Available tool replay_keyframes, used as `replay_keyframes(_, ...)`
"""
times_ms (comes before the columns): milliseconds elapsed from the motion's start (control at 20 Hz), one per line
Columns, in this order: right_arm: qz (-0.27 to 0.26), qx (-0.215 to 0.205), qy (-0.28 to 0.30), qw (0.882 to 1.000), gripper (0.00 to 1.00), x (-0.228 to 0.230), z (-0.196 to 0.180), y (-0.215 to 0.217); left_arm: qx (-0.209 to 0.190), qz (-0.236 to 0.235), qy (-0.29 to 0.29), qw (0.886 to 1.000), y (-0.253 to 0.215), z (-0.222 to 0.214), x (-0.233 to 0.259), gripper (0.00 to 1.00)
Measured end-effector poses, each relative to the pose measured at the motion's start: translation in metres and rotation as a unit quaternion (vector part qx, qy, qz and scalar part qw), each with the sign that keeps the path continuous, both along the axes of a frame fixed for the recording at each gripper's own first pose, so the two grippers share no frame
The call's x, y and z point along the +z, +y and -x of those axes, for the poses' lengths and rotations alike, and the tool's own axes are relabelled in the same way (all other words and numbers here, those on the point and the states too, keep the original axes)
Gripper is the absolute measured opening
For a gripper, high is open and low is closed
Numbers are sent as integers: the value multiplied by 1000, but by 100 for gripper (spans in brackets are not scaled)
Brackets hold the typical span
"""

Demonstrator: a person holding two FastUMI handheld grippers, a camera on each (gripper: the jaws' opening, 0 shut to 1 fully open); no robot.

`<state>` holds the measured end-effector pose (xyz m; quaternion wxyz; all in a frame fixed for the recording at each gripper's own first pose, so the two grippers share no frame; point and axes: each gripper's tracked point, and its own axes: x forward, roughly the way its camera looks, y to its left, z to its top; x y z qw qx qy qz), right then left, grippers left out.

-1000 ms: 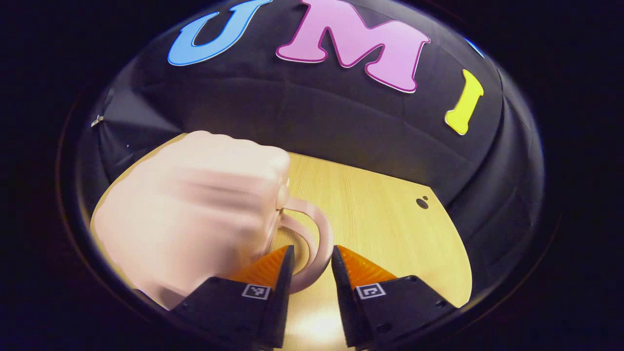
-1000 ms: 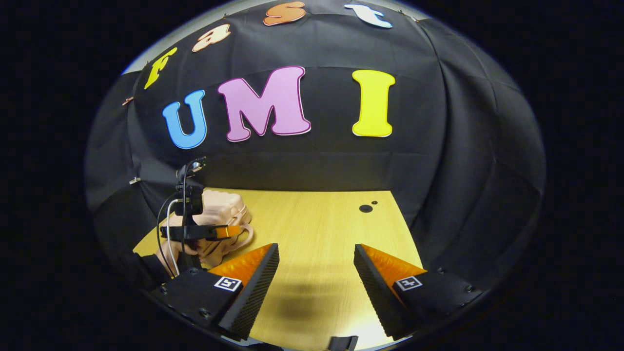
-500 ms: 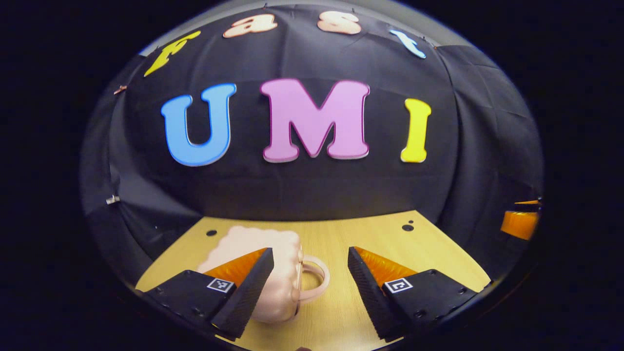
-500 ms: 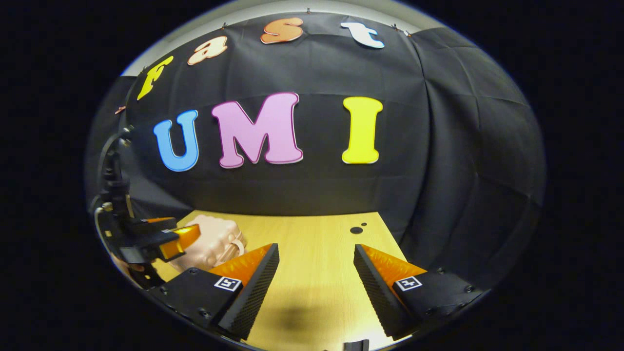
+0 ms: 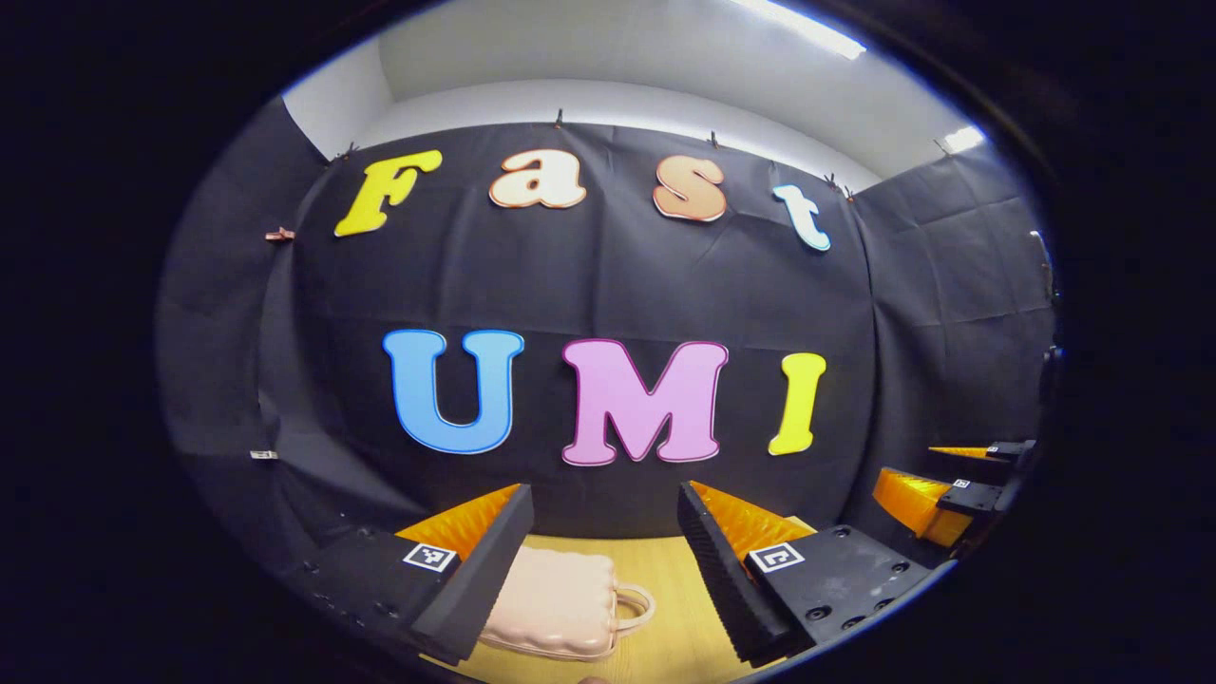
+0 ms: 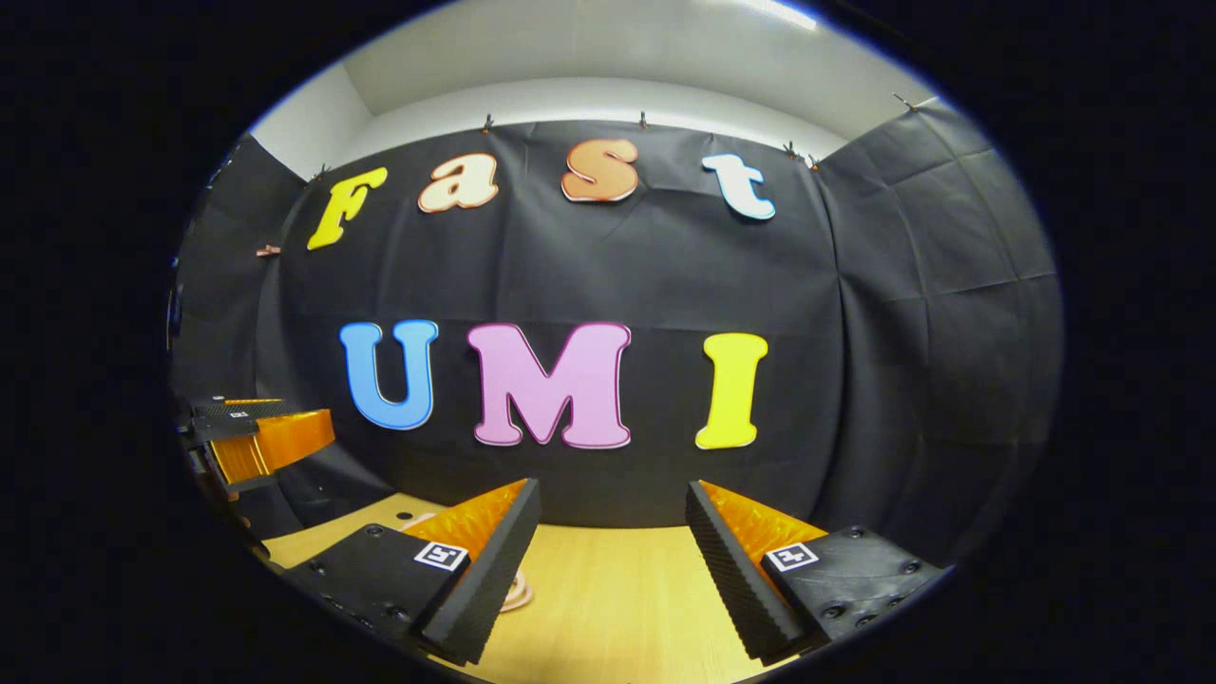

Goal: First open the suitcase, pack the skin care products into it, and then close the suitcase.

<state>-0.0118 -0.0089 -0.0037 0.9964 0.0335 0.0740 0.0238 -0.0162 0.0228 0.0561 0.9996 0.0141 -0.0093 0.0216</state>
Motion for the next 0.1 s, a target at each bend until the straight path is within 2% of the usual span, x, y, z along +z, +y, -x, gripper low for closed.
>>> replay_keyframes(100,-2,-2,-6,1000,97,2,9,9,4,-5,-18,1000,1,7,6,96)
